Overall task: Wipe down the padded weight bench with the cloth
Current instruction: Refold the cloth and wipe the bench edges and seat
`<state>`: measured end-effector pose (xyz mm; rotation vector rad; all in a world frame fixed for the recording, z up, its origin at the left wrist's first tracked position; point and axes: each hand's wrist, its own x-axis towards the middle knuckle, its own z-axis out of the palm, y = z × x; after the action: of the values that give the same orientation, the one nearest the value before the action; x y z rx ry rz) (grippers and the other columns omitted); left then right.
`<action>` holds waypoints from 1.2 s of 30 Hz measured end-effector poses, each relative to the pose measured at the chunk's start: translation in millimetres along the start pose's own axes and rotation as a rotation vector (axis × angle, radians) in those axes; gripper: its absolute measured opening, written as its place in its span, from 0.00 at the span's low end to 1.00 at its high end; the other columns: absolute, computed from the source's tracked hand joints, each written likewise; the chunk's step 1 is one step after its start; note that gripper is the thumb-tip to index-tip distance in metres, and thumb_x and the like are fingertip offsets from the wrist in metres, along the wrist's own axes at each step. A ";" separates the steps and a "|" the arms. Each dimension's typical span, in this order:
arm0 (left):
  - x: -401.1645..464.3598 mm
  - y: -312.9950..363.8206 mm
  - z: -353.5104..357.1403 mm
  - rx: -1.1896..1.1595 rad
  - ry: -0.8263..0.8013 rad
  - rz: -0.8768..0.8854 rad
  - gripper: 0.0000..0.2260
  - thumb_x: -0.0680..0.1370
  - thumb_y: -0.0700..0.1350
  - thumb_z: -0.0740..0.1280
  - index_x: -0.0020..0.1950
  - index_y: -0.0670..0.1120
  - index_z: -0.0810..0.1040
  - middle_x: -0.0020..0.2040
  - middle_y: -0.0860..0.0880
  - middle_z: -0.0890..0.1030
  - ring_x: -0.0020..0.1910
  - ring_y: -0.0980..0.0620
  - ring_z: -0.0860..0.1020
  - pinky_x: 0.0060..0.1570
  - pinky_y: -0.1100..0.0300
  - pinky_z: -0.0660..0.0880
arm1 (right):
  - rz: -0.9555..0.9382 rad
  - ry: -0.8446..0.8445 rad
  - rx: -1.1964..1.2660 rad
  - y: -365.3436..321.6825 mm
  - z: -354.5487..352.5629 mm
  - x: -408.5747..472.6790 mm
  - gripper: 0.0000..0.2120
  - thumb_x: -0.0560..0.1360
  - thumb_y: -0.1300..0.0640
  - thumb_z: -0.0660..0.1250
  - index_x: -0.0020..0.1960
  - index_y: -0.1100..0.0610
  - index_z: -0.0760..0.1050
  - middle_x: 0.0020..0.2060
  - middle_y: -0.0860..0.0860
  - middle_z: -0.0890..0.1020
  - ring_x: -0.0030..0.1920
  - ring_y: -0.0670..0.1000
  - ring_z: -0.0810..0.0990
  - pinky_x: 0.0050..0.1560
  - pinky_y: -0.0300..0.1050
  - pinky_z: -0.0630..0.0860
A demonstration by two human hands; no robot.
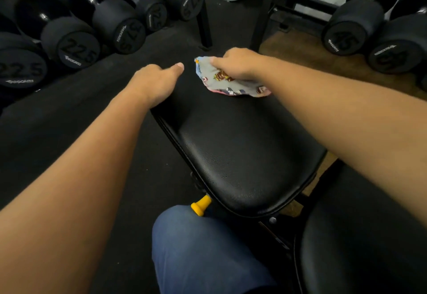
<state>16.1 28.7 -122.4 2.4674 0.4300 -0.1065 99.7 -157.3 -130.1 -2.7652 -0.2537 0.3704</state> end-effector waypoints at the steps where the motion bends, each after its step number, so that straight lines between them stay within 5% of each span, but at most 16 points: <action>1: -0.5 1.9 2.5 0.026 -0.008 0.006 0.34 0.75 0.65 0.56 0.69 0.39 0.70 0.70 0.39 0.70 0.68 0.39 0.68 0.65 0.51 0.65 | 0.019 -0.019 -0.015 9.3 -3.8 -6.4 0.31 0.78 0.36 0.52 0.66 0.58 0.73 0.64 0.58 0.76 0.61 0.59 0.74 0.52 0.47 0.67; 7: -24.5 13.8 24.8 0.127 0.112 0.100 0.29 0.76 0.64 0.56 0.70 0.45 0.68 0.72 0.44 0.65 0.70 0.39 0.64 0.67 0.43 0.61 | 0.234 -0.114 0.000 46.3 -12.6 -34.2 0.33 0.81 0.37 0.46 0.76 0.58 0.60 0.76 0.58 0.61 0.74 0.59 0.61 0.71 0.54 0.56; 11: -48.4 33.0 41.3 0.158 0.122 0.316 0.24 0.77 0.61 0.58 0.67 0.49 0.71 0.70 0.47 0.68 0.69 0.43 0.66 0.66 0.45 0.61 | 0.139 0.066 -0.015 32.9 0.0 -30.2 0.30 0.80 0.38 0.47 0.71 0.57 0.68 0.70 0.58 0.71 0.67 0.59 0.71 0.60 0.51 0.66; 16: -66.5 54.8 50.3 0.188 0.007 0.507 0.21 0.77 0.60 0.59 0.66 0.51 0.73 0.68 0.50 0.70 0.68 0.44 0.67 0.65 0.45 0.62 | 0.045 0.033 -0.095 51.0 -3.8 -49.4 0.28 0.80 0.38 0.48 0.64 0.56 0.74 0.64 0.57 0.76 0.61 0.59 0.74 0.52 0.49 0.67; 24: -77.7 47.7 54.0 0.291 -0.114 0.539 0.22 0.78 0.61 0.57 0.67 0.50 0.72 0.70 0.50 0.68 0.69 0.46 0.65 0.66 0.48 0.61 | 0.379 -0.003 -0.099 93.3 -12.2 -107.5 0.35 0.80 0.37 0.41 0.71 0.60 0.67 0.70 0.62 0.70 0.67 0.63 0.69 0.64 0.53 0.65; 31: -82.8 49.1 53.5 0.342 -0.106 0.549 0.22 0.78 0.60 0.57 0.67 0.50 0.71 0.69 0.48 0.69 0.69 0.45 0.66 0.64 0.47 0.62 | 0.329 0.100 0.001 65.1 -3.2 -82.6 0.34 0.75 0.33 0.46 0.66 0.54 0.73 0.64 0.57 0.76 0.60 0.61 0.75 0.57 0.53 0.70; 36: -83.7 50.7 55.2 0.378 -0.050 0.555 0.21 0.78 0.60 0.58 0.64 0.48 0.71 0.65 0.48 0.71 0.66 0.44 0.67 0.61 0.46 0.64 | 0.430 0.152 -0.021 80.6 4.3 -126.9 0.31 0.78 0.36 0.46 0.71 0.56 0.64 0.67 0.61 0.71 0.65 0.64 0.70 0.58 0.54 0.67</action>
<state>-44.7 -65.8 -122.9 2.8485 -0.3361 -0.0174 -11.7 -258.4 -134.0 -2.8362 0.3815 0.2575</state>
